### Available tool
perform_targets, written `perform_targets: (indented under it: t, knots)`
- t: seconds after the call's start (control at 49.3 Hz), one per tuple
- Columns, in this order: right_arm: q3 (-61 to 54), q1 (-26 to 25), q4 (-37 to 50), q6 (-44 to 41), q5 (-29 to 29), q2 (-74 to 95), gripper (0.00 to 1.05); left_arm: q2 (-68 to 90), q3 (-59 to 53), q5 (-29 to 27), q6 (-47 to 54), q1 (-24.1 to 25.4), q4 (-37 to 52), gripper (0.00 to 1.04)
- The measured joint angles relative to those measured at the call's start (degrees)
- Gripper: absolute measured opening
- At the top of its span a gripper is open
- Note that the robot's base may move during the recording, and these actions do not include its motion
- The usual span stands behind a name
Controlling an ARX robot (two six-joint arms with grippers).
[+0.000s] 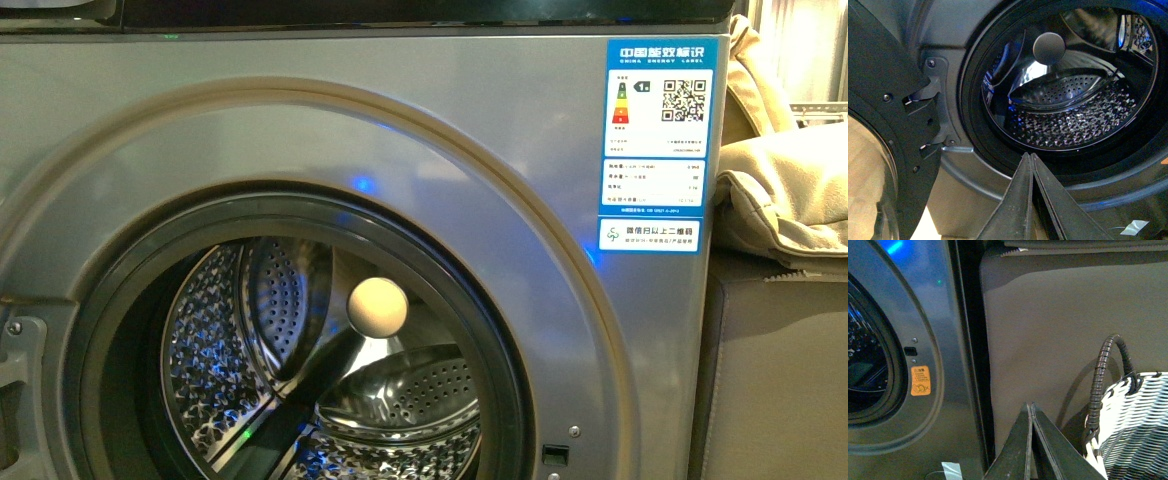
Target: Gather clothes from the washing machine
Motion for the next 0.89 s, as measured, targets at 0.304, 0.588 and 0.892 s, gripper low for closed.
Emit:
perform_targets:
  t: [0.304,0.588,0.892]
  knots:
    - [0.0,0.0,0.0,0.0,0.0,0.0,0.02,-5.8,-5.0,6.7,0.0,7.1,-0.2,0.04]
    - [0.0,0.0,0.0,0.0,0.0,0.0,0.02,-10.2,-7.6,6.8,0.0,7.1,-1.9,0.04]
    - [0.0,0.0,0.0,0.0,0.0,0.0,0.02,-14.1,-9.3,6.8,0.0,7.1,-4.0,0.04]
